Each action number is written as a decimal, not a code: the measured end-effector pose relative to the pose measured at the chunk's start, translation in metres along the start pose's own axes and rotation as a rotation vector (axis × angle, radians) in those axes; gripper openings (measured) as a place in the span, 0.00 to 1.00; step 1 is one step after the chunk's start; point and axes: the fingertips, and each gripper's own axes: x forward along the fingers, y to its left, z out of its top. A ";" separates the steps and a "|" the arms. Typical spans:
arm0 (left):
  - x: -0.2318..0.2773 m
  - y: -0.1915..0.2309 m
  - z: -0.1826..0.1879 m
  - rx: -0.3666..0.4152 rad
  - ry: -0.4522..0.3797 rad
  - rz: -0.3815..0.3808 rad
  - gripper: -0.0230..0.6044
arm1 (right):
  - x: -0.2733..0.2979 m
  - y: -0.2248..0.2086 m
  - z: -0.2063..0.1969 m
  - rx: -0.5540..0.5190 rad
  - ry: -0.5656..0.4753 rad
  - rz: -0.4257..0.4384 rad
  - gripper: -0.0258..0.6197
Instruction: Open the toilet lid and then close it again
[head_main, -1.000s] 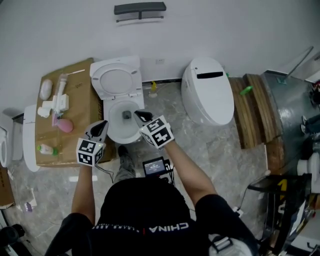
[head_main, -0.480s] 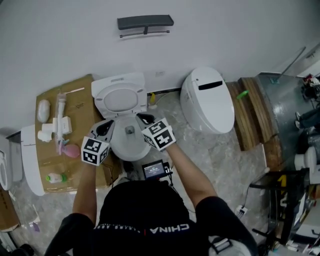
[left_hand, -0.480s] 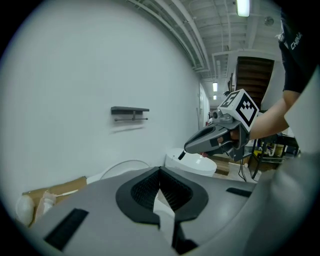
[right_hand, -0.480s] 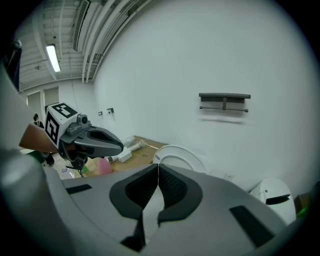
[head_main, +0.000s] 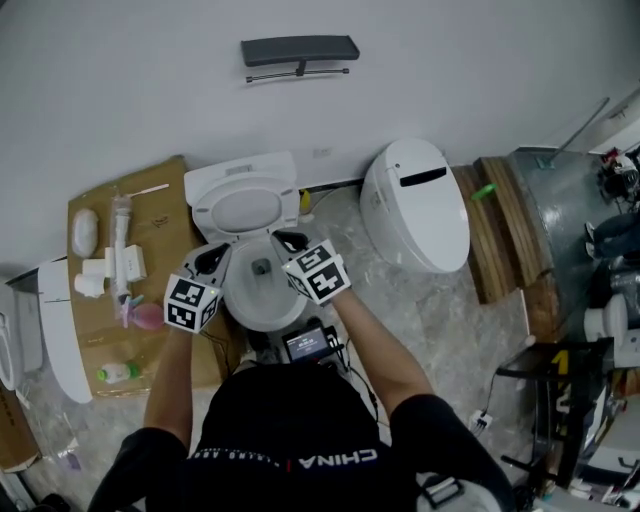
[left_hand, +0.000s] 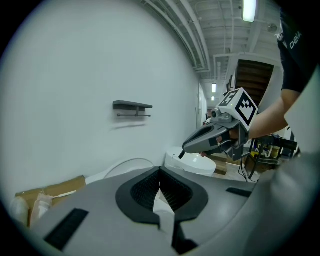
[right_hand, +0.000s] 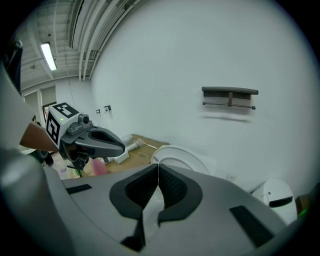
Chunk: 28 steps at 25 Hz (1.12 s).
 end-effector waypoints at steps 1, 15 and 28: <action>0.003 0.002 0.001 -0.001 0.003 0.007 0.05 | 0.003 -0.004 0.002 -0.001 -0.001 0.008 0.06; 0.027 0.016 0.013 -0.024 0.022 0.117 0.05 | 0.025 -0.035 0.019 -0.090 0.012 0.129 0.06; 0.117 0.104 0.009 0.122 0.126 0.090 0.14 | 0.128 -0.072 0.036 -0.301 0.080 0.228 0.07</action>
